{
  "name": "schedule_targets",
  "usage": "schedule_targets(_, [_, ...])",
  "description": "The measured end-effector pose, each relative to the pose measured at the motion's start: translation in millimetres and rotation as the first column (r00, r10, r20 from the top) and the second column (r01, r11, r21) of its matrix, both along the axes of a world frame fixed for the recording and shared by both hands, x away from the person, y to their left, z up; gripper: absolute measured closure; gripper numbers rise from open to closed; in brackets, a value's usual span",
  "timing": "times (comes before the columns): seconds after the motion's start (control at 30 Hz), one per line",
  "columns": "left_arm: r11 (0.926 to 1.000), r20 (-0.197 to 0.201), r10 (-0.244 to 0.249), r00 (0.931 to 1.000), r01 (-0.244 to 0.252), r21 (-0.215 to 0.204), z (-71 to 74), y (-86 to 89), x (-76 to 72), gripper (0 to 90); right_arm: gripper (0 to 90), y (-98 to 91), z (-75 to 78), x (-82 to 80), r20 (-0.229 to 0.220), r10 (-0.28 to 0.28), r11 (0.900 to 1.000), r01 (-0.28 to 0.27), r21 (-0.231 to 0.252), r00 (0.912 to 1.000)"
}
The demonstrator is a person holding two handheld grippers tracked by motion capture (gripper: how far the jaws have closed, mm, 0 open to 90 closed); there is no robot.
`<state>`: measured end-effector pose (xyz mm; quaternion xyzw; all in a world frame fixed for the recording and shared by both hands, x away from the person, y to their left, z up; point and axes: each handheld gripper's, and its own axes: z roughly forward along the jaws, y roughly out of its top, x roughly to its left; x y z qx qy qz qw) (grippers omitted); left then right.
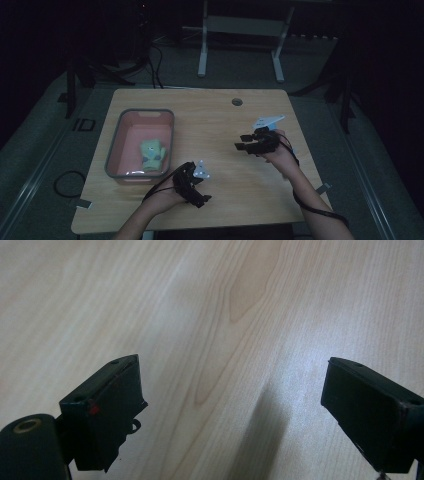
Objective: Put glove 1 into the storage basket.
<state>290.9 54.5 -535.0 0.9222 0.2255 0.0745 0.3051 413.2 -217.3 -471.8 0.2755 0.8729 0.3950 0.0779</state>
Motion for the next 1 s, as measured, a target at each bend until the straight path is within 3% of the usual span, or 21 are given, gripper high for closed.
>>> schedule_targets(0.13, [0.9995,-0.001,-0.022,0.9997,0.022,0.022,-8.4,-2.4,-2.9,10.1,52.2,-18.4,-2.2,1.8,0.023,-0.041,0.999,0.041,-0.018,0.9989])
schedule_targets(0.27, [0.9997,-0.002,-0.012,0.9999,0.012,0.023,-14.1,-1.6,-3.9,10.1,51.9,-34.3,-4.0,4.7,0.034,-0.072,0.9969,0.073,-0.029,0.9968])
schedule_targets(0.33, [0.9999,-0.005,-0.003,1.0,0.003,0.016,-17.9,-0.8,-4.4,10.2,52.3,-52.0,-5.9,8.8,0.05,-0.105,0.9936,0.107,-0.036,0.9932])
schedule_targets(0.4, [0.9998,-0.007,-0.002,1.0,0.002,0.018,-22.2,-0.1,-5.7,10.2,56.6,-64.5,-7.8,12.2,0.038,-0.129,0.9911,0.13,-0.028,0.9909])
schedule_targets(0.47, [0.9998,0.0,-0.003,1.0,0.003,0.02,-23.4,0.9,-6.4,10.1,55.4,-76.0,-10.2,14.9,0.035,-0.145,0.9892,0.146,-0.011,0.9887])
schedule_targets(0.57, [0.9998,0.017,0.003,0.9999,-0.004,0.017,-22.9,2.3,-6.7,10.2,55.2,-85.8,-12.6,17.4,0.042,-0.177,0.9837,0.178,-0.024,0.9833])
schedule_targets(0.63, [0.9997,0.027,0.025,0.9993,-0.025,-0.007,-22.2,4.5,-6.9,10.2,56.6,-98.6,-14.9,22.1,0.052,-0.218,0.9748,0.22,-0.037,0.9745])
schedule_targets(0.67, [0.9997,0.027,0.025,0.9993,-0.025,-0.007,-22.2,4.5,-6.9,10.2,56.6,-98.6,-14.9,22.1,0.052,-0.218,0.9748,0.22,-0.037,0.9745])
schedule_targets(0.77, [0.9993,0.031,0.028,0.9991,-0.027,-0.026,-19.3,7.6,-8.2,10.2,60.5,-114.7,-18.6,33.5,0.055,-0.295,0.952,0.298,-0.07,0.9541])
schedule_targets(0.87, [0.9987,0.033,0.037,0.9988,-0.035,-0.037,-18.6,9.8,-8.9,10.2,62.2,-122.9,-24.3,43.3,0.049,-0.338,0.9348,0.341,-0.098,0.9398])
schedule_targets(1.0, [0.9983,0.038,0.045,0.9983,-0.043,-0.039,-19.8,12.7,-9.7,10.2,62.3,-124.0,-32.8,54.0,0.034,-0.345,0.9313,0.347,-0.112,0.9379])
